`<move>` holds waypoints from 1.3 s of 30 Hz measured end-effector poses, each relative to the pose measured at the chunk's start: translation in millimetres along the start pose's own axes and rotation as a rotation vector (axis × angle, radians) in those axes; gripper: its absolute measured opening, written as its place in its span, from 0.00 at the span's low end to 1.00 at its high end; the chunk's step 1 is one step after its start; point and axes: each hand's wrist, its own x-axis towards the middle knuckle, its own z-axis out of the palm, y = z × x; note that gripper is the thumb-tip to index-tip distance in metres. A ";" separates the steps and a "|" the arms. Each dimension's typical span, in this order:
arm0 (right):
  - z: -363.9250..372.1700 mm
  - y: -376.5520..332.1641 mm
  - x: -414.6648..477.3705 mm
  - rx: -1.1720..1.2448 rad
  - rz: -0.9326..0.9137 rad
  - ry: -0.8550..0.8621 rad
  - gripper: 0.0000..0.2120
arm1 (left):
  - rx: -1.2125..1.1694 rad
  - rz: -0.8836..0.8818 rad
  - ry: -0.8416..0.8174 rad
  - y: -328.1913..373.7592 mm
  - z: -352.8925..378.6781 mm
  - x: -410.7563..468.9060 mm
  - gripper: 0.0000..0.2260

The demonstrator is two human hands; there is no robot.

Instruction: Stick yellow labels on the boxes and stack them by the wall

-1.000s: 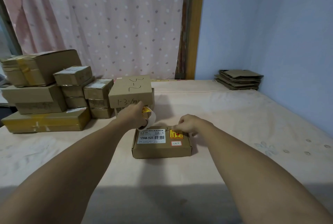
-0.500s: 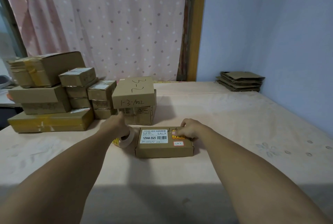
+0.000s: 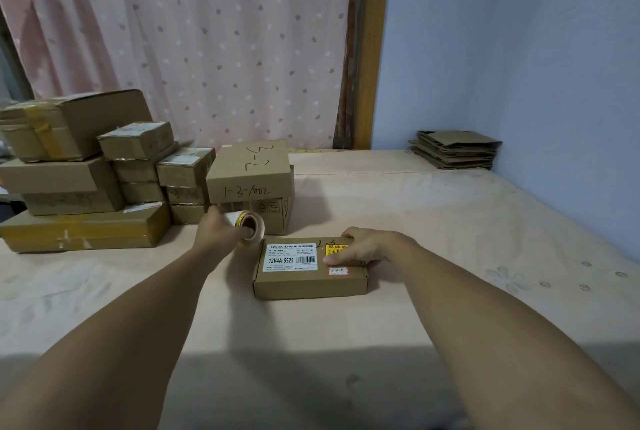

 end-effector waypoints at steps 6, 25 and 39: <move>-1.9 1.2 -0.5 0.011 0.007 -0.002 0.43 | -0.134 -0.390 -0.121 -8.7 1.8 0.3 0.23; 6.5 -6.6 -17.7 0.419 0.312 0.101 0.18 | 0.693 0.104 -0.234 59.2 24.1 -39.4 0.11; -5.2 -2.6 -31.4 0.383 0.188 0.155 0.14 | 0.709 0.074 -0.126 62.7 33.0 -43.1 0.10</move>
